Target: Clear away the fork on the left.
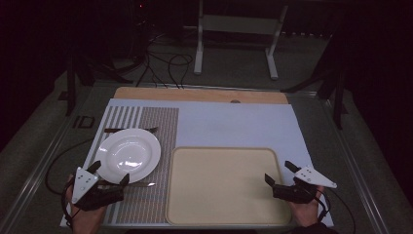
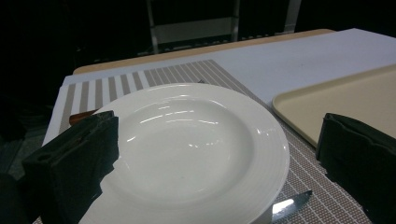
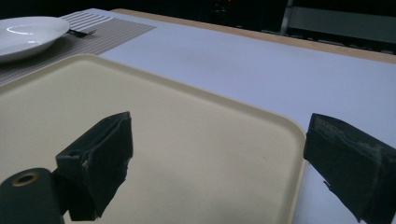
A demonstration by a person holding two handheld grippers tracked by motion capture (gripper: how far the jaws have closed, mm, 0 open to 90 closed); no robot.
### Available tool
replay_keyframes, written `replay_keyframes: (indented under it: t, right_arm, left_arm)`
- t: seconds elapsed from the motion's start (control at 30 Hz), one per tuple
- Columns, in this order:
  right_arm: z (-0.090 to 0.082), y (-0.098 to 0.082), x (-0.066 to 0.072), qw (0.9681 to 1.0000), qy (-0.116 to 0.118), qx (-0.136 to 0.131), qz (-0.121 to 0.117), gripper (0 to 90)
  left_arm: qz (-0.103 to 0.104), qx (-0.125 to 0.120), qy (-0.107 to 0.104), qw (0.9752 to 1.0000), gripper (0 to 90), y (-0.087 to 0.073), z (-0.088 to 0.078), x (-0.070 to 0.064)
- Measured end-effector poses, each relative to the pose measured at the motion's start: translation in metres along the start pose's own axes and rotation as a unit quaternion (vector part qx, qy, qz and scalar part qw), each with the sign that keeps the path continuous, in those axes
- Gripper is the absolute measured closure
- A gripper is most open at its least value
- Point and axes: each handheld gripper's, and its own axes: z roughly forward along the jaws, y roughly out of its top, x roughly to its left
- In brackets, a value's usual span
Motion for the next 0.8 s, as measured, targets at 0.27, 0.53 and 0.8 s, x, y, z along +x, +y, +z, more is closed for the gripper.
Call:
replay_keyframes:
  t: [0.27, 0.53, 0.8]
  right_arm:
    - [0.001, 0.000, 0.000, 1.0000, 0.000, 0.000, 0.001, 8.2]
    - [0.001, -0.001, -0.001, 1.0000, -0.005, 0.001, 0.006, 8.2]
    - [0.002, -0.002, -0.001, 1.0000, -0.006, 0.003, 0.004, 8.2]
  left_arm:
    - [0.000, 0.003, 0.008, 1.0000, 0.0, 0.000, 0.000, 0.001]
    - [-0.008, 0.013, 0.018, 0.9997, 0.0, 0.003, 0.000, 0.003]
    - [0.005, 0.019, 0.023, 0.9996, 0.0, 0.012, -0.001, 0.004]
